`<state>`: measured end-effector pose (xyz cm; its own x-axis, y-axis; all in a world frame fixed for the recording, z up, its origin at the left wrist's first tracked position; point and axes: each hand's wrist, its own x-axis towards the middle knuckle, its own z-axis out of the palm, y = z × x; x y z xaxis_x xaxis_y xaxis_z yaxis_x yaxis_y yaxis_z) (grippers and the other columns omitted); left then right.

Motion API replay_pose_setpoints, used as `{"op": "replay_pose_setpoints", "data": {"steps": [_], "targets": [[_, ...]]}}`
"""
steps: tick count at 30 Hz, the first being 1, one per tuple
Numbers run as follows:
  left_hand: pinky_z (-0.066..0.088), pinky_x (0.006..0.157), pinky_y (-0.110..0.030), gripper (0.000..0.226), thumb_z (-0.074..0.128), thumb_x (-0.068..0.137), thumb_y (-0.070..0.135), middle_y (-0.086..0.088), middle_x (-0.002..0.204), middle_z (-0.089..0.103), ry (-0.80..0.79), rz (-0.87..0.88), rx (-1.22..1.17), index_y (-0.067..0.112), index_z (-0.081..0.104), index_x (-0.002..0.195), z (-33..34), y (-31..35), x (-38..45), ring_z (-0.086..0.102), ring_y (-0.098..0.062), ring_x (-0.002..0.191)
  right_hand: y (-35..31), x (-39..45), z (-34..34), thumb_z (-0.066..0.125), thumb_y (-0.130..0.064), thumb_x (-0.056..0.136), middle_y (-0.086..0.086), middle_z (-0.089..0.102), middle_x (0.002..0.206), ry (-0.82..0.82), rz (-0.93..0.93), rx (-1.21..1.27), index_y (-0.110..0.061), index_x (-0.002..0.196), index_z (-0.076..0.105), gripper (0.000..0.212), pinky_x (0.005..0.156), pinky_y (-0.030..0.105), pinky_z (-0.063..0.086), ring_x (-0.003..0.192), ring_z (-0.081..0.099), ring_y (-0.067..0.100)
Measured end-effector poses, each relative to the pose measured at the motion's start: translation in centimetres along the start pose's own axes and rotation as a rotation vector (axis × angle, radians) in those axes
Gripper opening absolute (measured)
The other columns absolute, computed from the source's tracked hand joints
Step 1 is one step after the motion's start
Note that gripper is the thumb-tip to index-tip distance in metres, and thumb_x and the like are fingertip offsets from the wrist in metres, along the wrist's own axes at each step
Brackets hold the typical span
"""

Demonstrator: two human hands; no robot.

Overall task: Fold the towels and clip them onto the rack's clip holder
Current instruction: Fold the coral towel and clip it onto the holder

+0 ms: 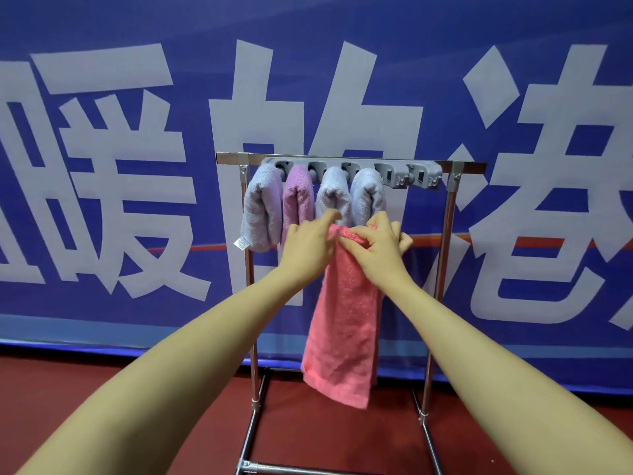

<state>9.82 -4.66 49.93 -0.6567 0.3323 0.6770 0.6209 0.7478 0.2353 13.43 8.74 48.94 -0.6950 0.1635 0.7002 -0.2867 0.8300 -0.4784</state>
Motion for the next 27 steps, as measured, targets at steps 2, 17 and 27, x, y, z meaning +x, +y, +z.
{"op": "replay_pose_setpoints", "data": {"steps": [2, 17, 27], "targets": [[0.033, 0.082, -0.037, 0.042, 0.037, 0.081, 0.018, 0.002, 0.080, 0.062, -0.126, 0.066, -0.126, 0.018, 0.048, 0.122, -0.1, 0.7, -0.6, 0.059, -0.029, 0.088, 0.1, -0.1, 0.1, 0.060, -0.041, 0.087, -0.008, 0.036, 0.086, 0.017, 0.024, 0.014, -0.028, 0.083, 0.072, 0.018, 0.080, 0.030, 0.017, 0.093, 0.034, 0.016], [0.028, 0.083, -0.034, 0.013, 0.055, 0.088, 0.026, -0.001, 0.078, 0.065, -0.193, 0.129, 0.000, 0.015, 0.052, 0.095, 0.2, -0.3, -0.6, 0.059, -0.026, 0.082, 0.8, -1.2, -0.5, 0.048, -0.040, 0.086, -0.011, 0.038, 0.080, -0.148, -0.019, 0.114, -0.029, 0.090, 0.070, 0.026, 0.078, 0.026, 0.014, 0.087, 0.030, 0.004], [0.028, 0.082, -0.037, 0.026, 0.044, 0.073, 0.031, 0.003, 0.073, 0.055, -0.040, 0.238, 0.053, 0.017, 0.053, 0.093, -0.6, -1.0, -1.3, 0.053, -0.022, 0.077, 2.2, -1.2, -0.5, 0.049, -0.001, 0.087, 0.002, 0.060, 0.094, -0.120, 0.196, 0.362, -0.014, 0.094, 0.060, 0.019, 0.074, 0.024, 0.044, 0.080, 0.054, 0.010]]}}
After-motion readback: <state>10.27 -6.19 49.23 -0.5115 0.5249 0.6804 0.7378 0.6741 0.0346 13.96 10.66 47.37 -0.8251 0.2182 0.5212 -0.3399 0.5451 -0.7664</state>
